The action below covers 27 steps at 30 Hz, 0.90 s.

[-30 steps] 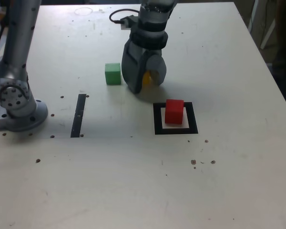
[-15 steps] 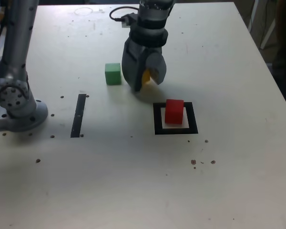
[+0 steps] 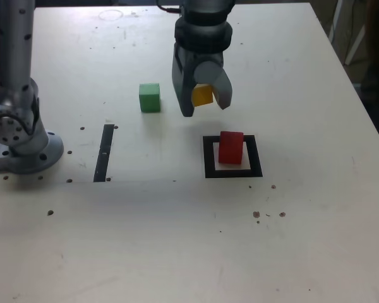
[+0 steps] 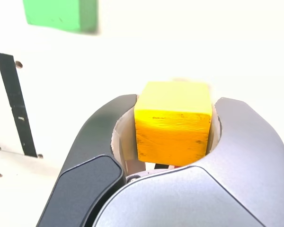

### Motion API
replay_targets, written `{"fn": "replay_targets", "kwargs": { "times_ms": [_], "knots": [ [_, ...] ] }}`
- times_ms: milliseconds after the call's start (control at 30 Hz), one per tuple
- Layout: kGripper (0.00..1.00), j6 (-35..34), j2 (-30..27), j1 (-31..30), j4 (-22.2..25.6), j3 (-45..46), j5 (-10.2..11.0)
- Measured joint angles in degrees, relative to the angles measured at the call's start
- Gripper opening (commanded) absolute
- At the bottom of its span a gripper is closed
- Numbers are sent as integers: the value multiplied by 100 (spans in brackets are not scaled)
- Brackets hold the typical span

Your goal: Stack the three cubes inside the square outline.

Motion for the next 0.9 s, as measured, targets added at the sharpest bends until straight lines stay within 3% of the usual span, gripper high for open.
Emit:
{"fn": "replay_targets", "kwargs": {
  "times_ms": [333, 900],
  "knots": [
    [31, -18, 236, -882, 603, -777, 2],
    [31, -108, 792, -1508, 776, -1306, -95]
  ]
}}
